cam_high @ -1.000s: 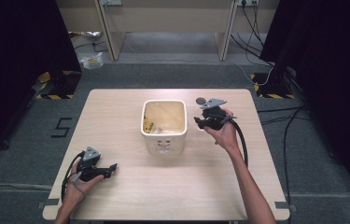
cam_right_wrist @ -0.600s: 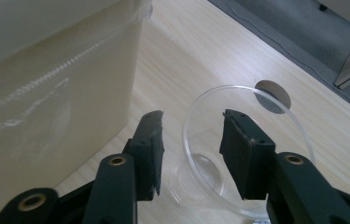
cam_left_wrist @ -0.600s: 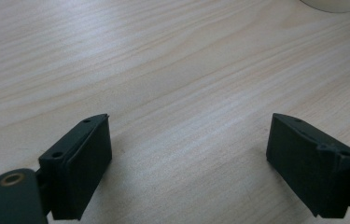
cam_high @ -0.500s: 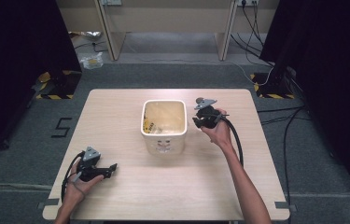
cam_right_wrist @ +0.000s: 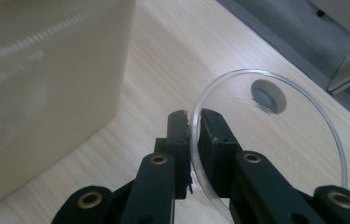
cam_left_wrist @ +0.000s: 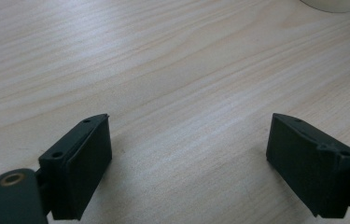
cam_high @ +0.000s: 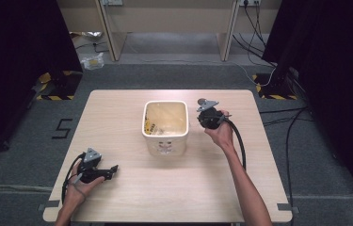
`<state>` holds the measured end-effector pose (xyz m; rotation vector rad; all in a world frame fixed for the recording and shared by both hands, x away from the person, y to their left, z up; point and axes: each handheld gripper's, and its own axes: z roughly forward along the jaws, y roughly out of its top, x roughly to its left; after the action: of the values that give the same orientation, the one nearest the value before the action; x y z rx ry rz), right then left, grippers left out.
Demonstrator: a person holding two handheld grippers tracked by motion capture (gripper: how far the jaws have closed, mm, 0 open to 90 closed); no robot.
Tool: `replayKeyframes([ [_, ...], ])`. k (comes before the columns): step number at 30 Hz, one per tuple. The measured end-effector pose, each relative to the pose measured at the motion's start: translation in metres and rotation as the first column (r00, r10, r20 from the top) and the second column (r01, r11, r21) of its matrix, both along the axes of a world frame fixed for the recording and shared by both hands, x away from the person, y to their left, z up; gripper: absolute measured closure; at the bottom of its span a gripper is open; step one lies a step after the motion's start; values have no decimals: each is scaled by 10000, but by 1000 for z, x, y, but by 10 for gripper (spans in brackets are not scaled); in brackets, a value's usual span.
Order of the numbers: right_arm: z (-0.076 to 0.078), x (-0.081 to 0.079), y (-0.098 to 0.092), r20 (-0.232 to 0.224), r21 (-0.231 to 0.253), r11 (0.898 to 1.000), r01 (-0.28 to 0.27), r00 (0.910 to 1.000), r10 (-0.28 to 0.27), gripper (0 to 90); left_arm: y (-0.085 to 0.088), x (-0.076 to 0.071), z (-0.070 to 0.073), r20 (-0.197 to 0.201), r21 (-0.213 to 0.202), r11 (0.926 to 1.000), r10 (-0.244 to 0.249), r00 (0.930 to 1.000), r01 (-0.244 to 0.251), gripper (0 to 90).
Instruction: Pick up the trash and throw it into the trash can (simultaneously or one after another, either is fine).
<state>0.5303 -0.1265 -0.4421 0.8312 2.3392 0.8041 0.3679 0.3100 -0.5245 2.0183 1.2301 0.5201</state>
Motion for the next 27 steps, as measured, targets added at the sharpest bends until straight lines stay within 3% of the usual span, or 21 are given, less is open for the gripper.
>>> replayKeyframes([
  [13,41,-15,-14,587,502,9987,-7,9983,-22,828,0,0,0,-3,-2,10000,2,10000,-2,133],
  [17,50,-17,-18,641,810,9967,-12,9979,-40,828,0,0,0,-12,1,10000,-2,10000,2,133],
  [27,69,-24,-21,860,996,9950,-110,9963,24,828,0,0,0,-11,1,10000,-2,10000,2,134],
])
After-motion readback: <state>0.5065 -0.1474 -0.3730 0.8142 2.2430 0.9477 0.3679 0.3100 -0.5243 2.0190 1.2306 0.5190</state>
